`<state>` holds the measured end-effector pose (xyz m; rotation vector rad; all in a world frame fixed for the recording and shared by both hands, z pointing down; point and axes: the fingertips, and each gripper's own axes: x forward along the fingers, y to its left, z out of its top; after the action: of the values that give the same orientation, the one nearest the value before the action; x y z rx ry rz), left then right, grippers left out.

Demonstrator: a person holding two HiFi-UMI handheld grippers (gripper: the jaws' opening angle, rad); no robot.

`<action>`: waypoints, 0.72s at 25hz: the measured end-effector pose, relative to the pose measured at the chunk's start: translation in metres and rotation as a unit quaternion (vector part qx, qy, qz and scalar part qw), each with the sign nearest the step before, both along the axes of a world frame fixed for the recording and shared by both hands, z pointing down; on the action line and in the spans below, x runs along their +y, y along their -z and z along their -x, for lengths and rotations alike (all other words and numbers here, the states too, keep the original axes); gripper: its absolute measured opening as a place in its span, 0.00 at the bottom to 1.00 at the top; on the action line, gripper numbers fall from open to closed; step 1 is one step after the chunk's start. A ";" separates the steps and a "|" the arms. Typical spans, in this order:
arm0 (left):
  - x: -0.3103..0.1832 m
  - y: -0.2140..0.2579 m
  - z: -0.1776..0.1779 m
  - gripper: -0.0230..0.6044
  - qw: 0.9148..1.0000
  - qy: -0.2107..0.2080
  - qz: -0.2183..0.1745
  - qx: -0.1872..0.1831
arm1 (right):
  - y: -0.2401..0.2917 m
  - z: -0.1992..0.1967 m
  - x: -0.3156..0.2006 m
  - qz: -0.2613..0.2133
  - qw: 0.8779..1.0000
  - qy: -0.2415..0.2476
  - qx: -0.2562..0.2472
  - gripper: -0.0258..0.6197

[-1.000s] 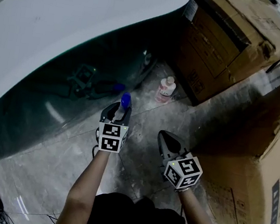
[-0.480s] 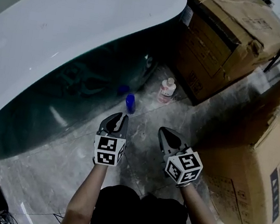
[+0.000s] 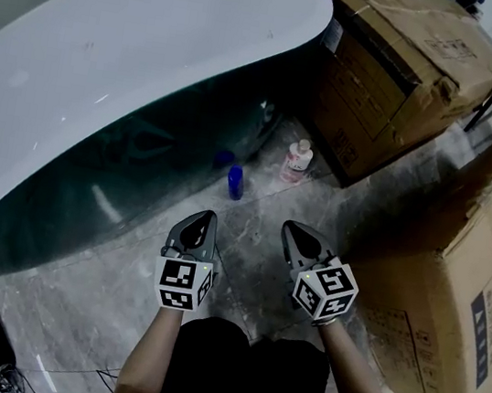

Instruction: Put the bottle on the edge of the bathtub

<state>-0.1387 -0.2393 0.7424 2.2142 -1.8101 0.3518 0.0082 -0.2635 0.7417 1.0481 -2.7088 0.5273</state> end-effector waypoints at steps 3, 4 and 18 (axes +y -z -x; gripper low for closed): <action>0.002 0.006 -0.001 0.05 1.000 -0.005 -0.006 0.000 | 0.002 0.000 -0.001 -0.004 1.000 -0.002 0.009 0.04; 0.002 0.006 -0.002 0.05 1.000 -0.007 -0.008 -0.001 | 0.002 0.000 -0.001 -0.006 1.000 -0.002 0.014 0.04; 0.001 -0.005 -0.008 0.05 1.000 -0.010 0.001 0.002 | -0.002 0.001 0.002 -0.010 1.000 -0.002 0.028 0.04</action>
<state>-0.1302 -0.2379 0.7474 2.2301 -1.7862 0.3525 0.0074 -0.2619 0.7438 1.0586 -2.6691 0.4660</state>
